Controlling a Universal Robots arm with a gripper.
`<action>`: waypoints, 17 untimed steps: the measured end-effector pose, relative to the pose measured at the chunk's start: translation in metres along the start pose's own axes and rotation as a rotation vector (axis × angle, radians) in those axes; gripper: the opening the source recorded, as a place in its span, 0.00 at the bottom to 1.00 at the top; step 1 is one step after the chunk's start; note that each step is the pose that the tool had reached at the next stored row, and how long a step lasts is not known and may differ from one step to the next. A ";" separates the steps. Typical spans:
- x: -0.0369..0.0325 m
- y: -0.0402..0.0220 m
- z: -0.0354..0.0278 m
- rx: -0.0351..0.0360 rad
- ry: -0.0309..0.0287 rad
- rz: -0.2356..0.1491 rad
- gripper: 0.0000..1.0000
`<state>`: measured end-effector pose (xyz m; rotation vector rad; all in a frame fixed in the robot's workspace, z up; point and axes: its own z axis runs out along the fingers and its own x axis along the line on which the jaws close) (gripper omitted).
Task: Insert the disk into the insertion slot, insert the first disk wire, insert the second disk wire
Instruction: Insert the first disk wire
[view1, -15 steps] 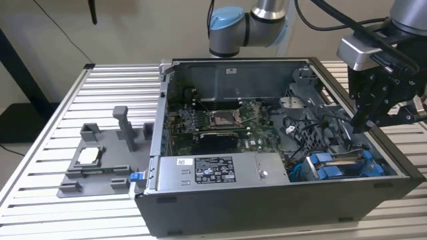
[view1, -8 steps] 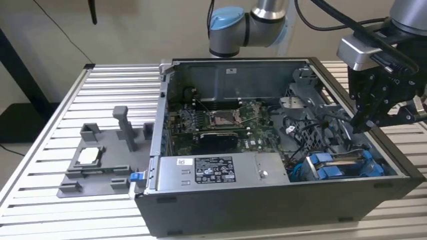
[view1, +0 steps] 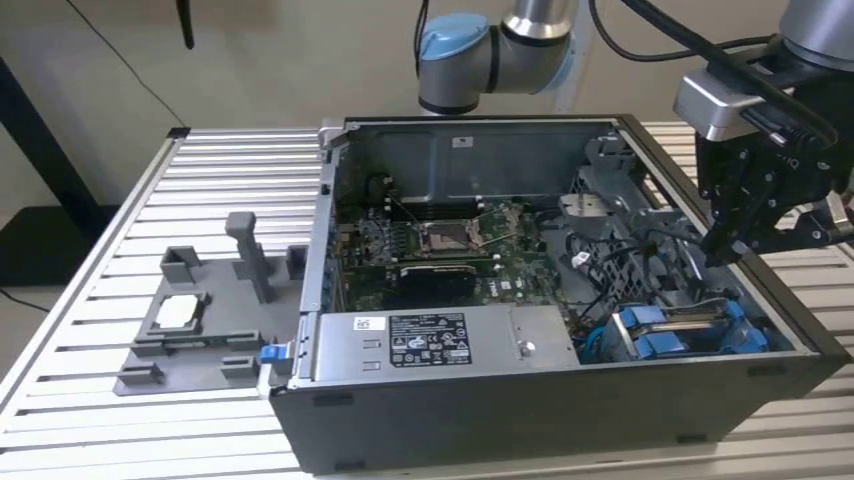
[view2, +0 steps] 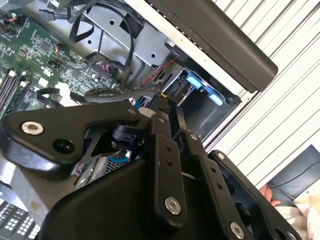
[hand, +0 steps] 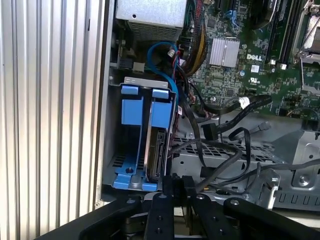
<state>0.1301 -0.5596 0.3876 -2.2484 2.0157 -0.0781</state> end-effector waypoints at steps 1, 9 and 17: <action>0.0001 -0.0005 0.0003 -0.0053 0.0002 0.000 0.19; 0.0010 -0.0069 0.0046 -0.0489 -0.0008 0.002 0.19; 0.0026 -0.0150 0.0114 -0.0819 -0.0030 0.005 0.19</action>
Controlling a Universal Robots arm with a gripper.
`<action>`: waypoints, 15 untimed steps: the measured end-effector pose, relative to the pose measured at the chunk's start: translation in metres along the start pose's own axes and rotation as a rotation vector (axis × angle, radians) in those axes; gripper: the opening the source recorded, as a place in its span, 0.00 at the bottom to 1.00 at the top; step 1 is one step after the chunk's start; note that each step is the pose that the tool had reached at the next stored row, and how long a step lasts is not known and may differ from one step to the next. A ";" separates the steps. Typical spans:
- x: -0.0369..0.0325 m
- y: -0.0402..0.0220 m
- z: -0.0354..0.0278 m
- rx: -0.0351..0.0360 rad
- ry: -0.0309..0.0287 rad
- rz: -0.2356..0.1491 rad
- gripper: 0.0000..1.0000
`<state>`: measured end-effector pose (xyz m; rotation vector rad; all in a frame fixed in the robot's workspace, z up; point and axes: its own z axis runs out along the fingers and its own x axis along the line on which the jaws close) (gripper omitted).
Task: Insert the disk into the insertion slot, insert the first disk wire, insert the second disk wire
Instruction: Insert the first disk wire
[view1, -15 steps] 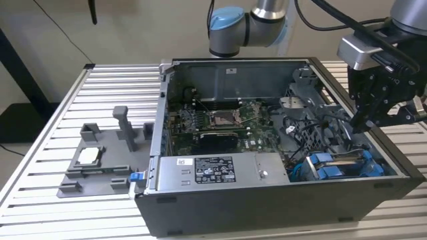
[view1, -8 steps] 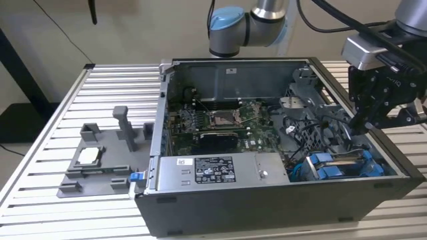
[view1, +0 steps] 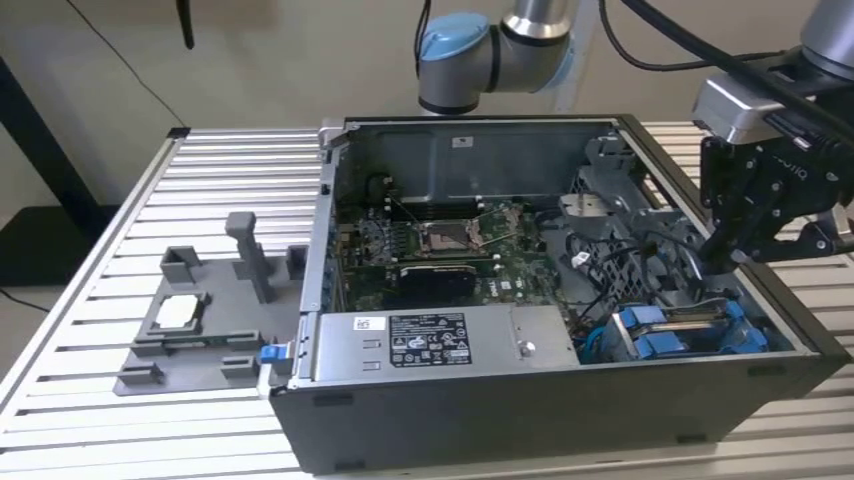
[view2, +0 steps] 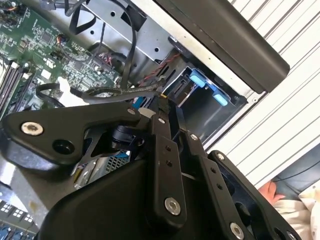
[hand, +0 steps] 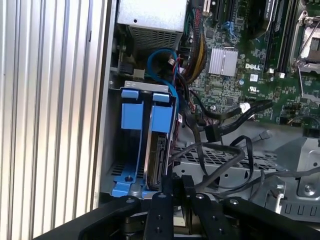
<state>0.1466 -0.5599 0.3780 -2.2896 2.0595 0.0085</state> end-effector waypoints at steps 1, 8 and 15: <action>0.0002 -0.0001 0.0018 -0.0001 0.0001 0.003 0.19; 0.0012 0.0001 0.0101 -0.0004 0.0031 0.075 0.19; 0.0082 -0.0015 0.0156 -0.0186 0.0016 0.078 0.19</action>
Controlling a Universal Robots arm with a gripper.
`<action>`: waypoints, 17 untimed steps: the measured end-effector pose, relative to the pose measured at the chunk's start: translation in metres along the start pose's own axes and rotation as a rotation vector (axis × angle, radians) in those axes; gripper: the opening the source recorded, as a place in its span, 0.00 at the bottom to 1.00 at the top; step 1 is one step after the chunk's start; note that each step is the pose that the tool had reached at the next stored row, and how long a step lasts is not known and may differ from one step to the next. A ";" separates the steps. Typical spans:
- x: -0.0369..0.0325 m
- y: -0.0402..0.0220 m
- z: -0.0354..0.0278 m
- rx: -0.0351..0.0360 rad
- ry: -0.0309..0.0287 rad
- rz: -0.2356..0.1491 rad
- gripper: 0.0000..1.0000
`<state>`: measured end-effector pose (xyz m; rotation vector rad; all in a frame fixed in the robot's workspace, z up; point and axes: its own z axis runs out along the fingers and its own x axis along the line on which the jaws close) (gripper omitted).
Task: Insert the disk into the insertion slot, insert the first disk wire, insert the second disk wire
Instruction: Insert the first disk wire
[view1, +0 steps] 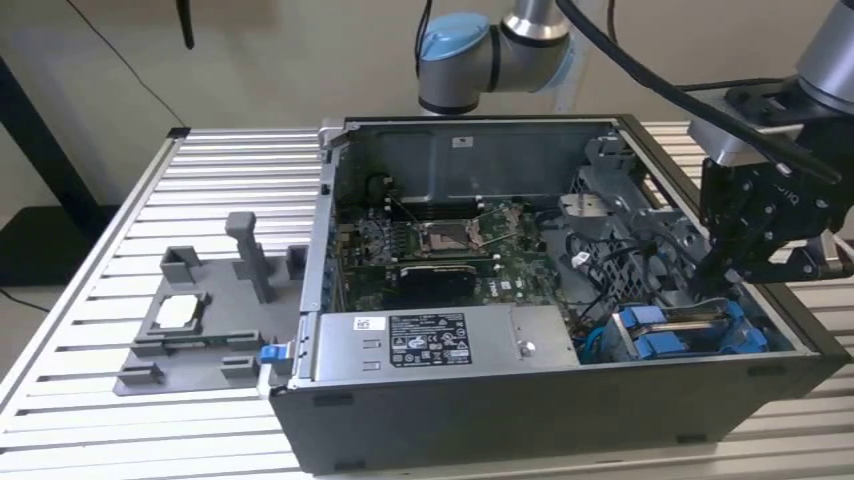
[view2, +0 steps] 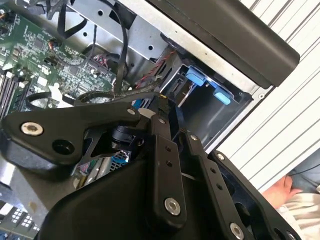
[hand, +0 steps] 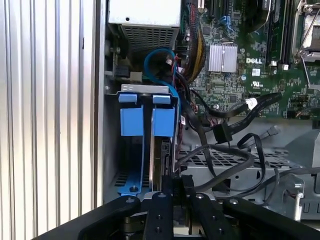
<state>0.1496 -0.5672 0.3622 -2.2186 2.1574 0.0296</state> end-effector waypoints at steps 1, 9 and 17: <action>0.0010 -0.0003 0.0012 -0.0005 0.0001 0.001 0.19; 0.0039 -0.0034 0.0091 -0.0225 -0.0002 0.012 0.19; 0.0047 -0.0053 0.0155 -0.0228 0.0000 0.046 0.19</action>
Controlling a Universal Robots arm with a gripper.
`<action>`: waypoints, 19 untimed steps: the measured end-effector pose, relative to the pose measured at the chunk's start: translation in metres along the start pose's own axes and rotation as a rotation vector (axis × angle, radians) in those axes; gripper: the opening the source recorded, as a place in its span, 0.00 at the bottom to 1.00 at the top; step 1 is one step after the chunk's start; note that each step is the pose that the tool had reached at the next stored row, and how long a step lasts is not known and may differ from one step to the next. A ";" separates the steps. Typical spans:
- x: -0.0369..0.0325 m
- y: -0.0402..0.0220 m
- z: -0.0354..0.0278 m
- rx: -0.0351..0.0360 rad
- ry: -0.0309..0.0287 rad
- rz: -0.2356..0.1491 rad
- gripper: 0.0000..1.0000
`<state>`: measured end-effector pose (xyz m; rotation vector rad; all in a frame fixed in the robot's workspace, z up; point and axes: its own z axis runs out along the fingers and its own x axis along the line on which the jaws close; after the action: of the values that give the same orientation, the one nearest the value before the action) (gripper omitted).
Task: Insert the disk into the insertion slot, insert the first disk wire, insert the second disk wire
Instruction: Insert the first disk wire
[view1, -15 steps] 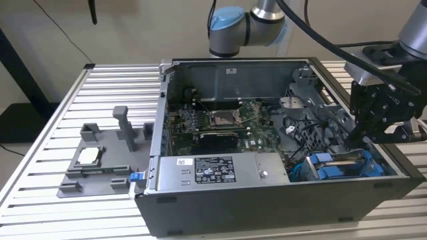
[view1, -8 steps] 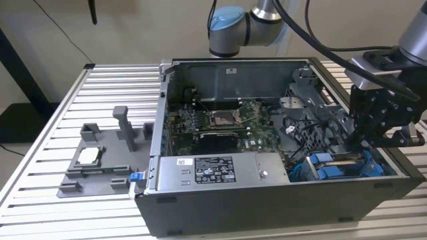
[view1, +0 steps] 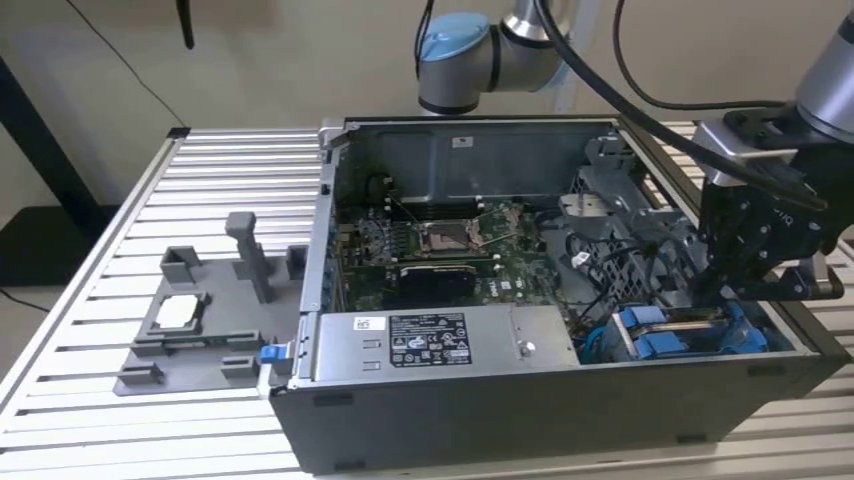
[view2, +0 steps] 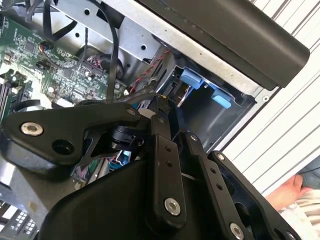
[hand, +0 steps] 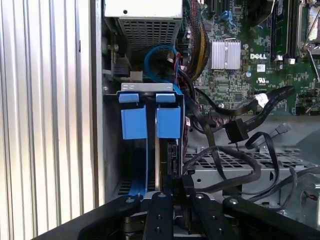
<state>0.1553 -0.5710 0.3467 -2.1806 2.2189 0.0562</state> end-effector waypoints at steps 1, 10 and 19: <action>0.0000 -0.0009 0.0004 -0.0032 0.0001 0.001 0.19; 0.0001 -0.0063 0.0043 -0.0175 0.0001 0.022 0.19; -0.0004 -0.0071 0.0071 -0.0193 -0.0003 0.043 0.19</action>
<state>0.1624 -0.5705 0.3395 -2.1424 2.2746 0.0793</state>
